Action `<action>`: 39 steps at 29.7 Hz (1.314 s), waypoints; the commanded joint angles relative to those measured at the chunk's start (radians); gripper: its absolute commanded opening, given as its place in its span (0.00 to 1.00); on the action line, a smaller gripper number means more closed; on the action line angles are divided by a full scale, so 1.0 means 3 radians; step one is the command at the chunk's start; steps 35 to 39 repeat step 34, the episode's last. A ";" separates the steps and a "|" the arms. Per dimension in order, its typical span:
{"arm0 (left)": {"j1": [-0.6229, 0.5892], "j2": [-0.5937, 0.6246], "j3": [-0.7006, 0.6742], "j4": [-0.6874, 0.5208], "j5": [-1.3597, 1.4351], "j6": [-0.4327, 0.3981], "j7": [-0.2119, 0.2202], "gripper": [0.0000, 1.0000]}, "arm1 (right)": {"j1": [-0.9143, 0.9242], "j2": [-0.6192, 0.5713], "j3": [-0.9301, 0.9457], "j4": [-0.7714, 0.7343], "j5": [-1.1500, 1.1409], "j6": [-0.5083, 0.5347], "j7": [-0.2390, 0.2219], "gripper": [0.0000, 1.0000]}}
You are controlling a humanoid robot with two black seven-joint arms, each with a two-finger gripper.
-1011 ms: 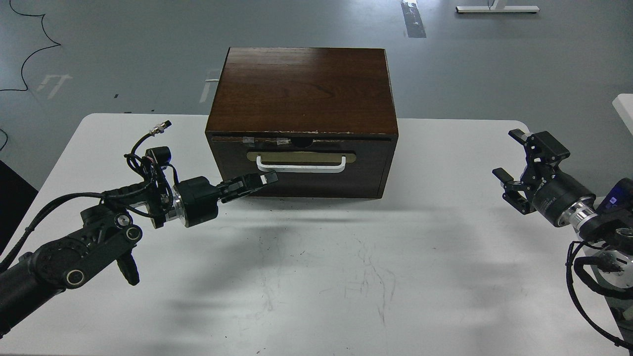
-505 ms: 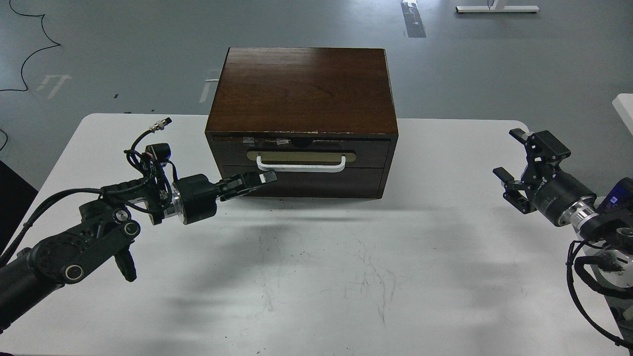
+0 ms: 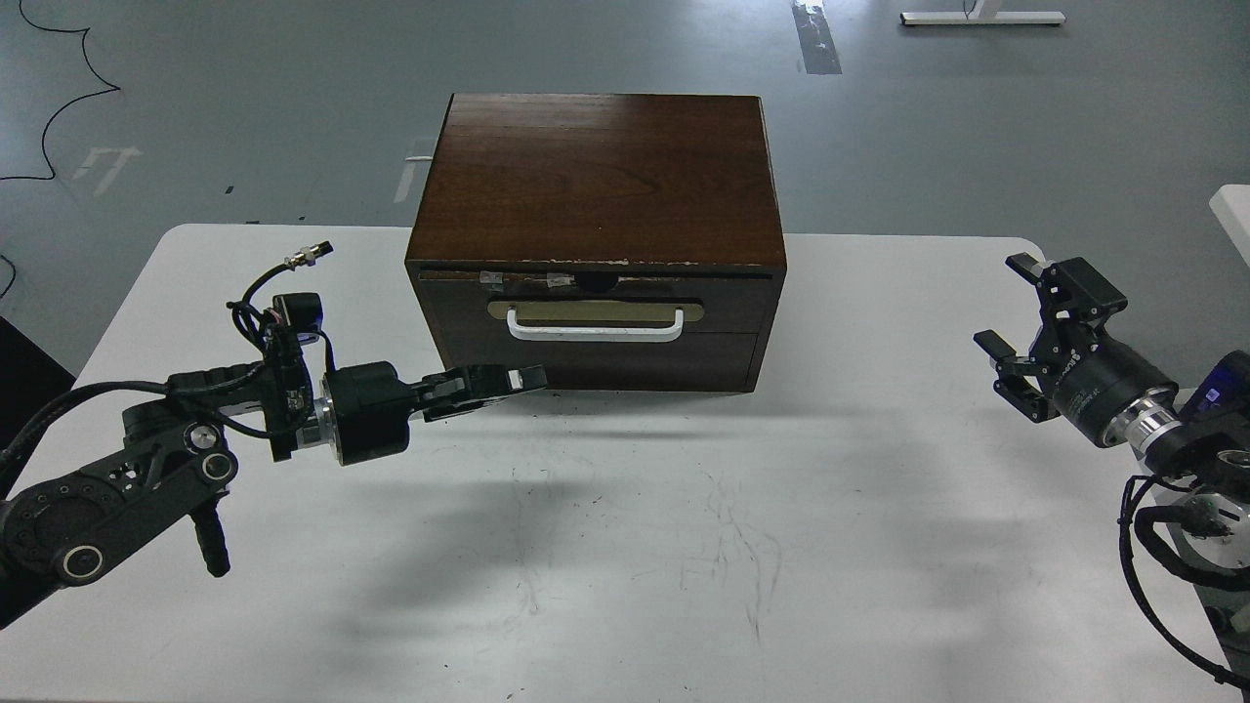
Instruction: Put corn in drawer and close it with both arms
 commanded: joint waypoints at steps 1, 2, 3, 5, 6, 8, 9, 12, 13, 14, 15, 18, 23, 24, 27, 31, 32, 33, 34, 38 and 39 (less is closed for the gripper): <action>0.0068 0.0129 -0.0040 -0.0022 -0.0425 0.0000 0.0000 1.00 | 0.0002 0.0005 0.0007 0.0000 0.0000 0.0000 0.0000 1.00; 0.0084 0.0155 -0.0045 -0.0022 -0.0512 0.0000 0.0000 1.00 | 0.0002 0.0005 0.0007 0.0000 0.0000 0.0000 0.0000 1.00; 0.0109 0.0196 -0.0050 -0.0022 -0.0700 0.0000 0.0000 1.00 | 0.0002 0.0011 0.0012 0.0000 0.0000 0.0000 0.0000 1.00; 0.0165 0.0287 -0.0050 -0.0022 -0.1078 0.0000 0.0000 1.00 | -0.0004 0.0021 0.0048 -0.0005 -0.0005 0.0000 0.0000 1.00; 0.0216 0.0339 -0.0065 -0.0022 -0.1354 0.0000 0.0000 1.00 | -0.0004 0.0026 0.0063 -0.0005 0.0000 0.0000 0.0000 1.00; 0.0288 0.0370 -0.0126 -0.0022 -0.1652 0.0000 0.0000 1.00 | -0.0004 0.0036 0.0084 -0.0005 -0.0005 0.0000 0.0000 1.00; 0.0339 0.0375 -0.0182 -0.0022 -0.1785 0.0000 0.0000 1.00 | -0.0004 0.0041 0.0089 -0.0005 0.0000 0.0000 0.0000 1.00; 0.0666 0.0360 -0.0601 -0.0022 -0.2317 0.0121 0.0000 1.00 | -0.0004 0.0082 0.0120 -0.0005 0.0000 -0.0005 0.0000 1.00; 0.0778 0.0344 -0.0744 -0.0022 -0.2424 0.0116 0.0000 1.00 | -0.0004 0.0107 0.0155 -0.0005 0.0000 -0.0005 0.0000 1.00; 0.0779 0.0344 -0.0745 -0.0022 -0.2425 0.0116 0.0000 1.00 | -0.0004 0.0108 0.0155 -0.0005 0.0000 -0.0005 0.0000 1.00; 0.0865 0.0324 -0.0842 -0.0022 -0.2496 0.0111 0.0000 1.00 | -0.0004 0.0138 0.0201 -0.0005 0.0000 -0.0020 0.0000 1.00; 0.1014 0.0227 -0.0975 -0.0022 -0.2583 0.0095 0.0000 1.00 | -0.0004 0.0245 0.0324 -0.0026 0.0030 -0.0041 0.0000 1.00; 0.1351 0.0002 -0.1363 -0.0012 -0.2727 0.0029 0.0043 1.00 | -0.0004 0.0419 0.0442 -0.0031 0.0066 -0.0046 0.0000 1.00; 0.1387 -0.0029 -0.1410 -0.0006 -0.2732 0.0000 0.0089 1.00 | -0.0004 0.0445 0.0452 -0.0031 0.0066 -0.0046 0.0000 1.00; 0.1464 -0.0121 -0.1482 0.0050 -0.2737 0.0000 0.0187 1.00 | 0.0002 0.0547 0.0498 -0.0041 0.0061 -0.0046 0.0000 1.00; 0.1470 -0.0213 -0.1472 0.0065 -0.2727 0.0000 0.0227 1.00 | 0.0002 0.0568 0.0513 -0.0102 0.0066 -0.0046 0.0000 1.00; 0.1470 -0.0218 -0.1467 0.0065 -0.2727 0.0000 0.0248 1.00 | 0.0002 0.0568 0.0524 -0.0113 0.0061 -0.0046 0.0000 1.00; 0.1470 -0.0223 -0.1461 0.0065 -0.2727 0.0000 0.0279 1.00 | -0.0003 0.0568 0.0534 -0.0113 0.0066 -0.0046 0.0000 1.00; 0.1470 -0.0223 -0.1451 0.0065 -0.2727 0.0000 0.0299 1.00 | -0.0004 0.0568 0.0539 -0.0118 0.0061 -0.0046 0.0000 1.00; 0.1470 -0.0223 -0.1451 0.0065 -0.2727 0.0000 0.0299 1.00 | -0.0004 0.0568 0.0539 -0.0118 0.0061 -0.0046 0.0000 1.00; 0.1470 -0.0223 -0.1451 0.0065 -0.2727 0.0000 0.0299 1.00 | -0.0004 0.0568 0.0539 -0.0118 0.0061 -0.0046 0.0000 1.00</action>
